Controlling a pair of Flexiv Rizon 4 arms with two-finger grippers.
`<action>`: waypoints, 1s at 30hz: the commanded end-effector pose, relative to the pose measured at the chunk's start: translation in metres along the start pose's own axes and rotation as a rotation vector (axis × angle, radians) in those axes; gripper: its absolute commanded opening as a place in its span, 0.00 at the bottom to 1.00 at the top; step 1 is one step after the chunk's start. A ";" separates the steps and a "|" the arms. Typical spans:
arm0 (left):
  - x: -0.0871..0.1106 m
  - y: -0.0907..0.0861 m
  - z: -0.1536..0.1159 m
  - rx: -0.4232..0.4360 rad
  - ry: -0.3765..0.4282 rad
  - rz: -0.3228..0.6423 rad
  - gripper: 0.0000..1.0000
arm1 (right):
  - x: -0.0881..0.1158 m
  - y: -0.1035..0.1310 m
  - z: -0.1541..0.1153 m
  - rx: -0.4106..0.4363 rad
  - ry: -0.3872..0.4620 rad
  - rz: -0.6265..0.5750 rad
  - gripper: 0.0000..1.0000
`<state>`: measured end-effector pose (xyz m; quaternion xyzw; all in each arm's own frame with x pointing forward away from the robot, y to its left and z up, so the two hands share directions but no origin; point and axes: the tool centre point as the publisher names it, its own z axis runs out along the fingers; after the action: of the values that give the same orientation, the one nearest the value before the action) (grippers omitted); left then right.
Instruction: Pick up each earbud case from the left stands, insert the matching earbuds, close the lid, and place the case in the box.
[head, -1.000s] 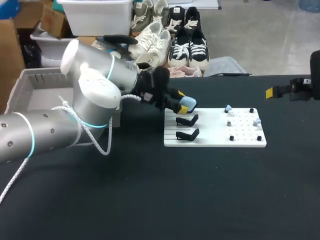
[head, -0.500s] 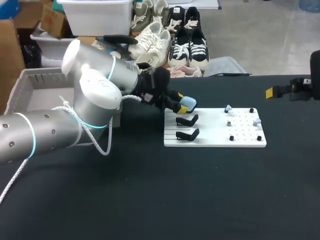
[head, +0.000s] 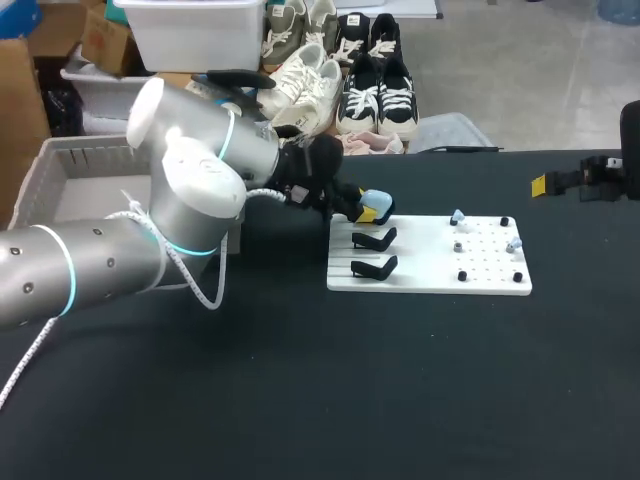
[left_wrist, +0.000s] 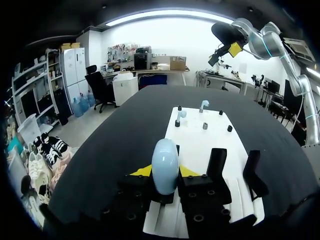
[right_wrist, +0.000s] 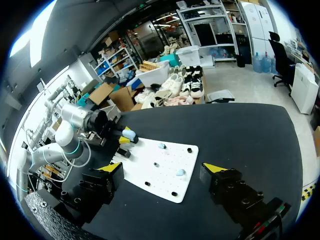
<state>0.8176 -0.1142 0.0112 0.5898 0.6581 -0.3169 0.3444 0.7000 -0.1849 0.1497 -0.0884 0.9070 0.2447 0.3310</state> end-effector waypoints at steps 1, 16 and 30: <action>-0.001 0.003 0.003 0.004 0.005 -0.003 0.00 | 0.000 -0.001 0.000 -0.004 0.002 -0.001 1.00; -0.027 -0.009 -0.022 -0.064 -0.015 -0.059 0.00 | 0.000 -0.001 0.000 -0.004 0.002 -0.001 1.00; -0.069 -0.041 -0.063 -0.102 -0.041 -0.132 0.00 | 0.000 -0.001 0.000 -0.004 0.002 -0.001 1.00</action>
<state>0.7963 -0.1110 0.0948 0.5288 0.6982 -0.3337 0.3486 0.7000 -0.1850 0.1498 -0.0884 0.9070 0.2447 0.3310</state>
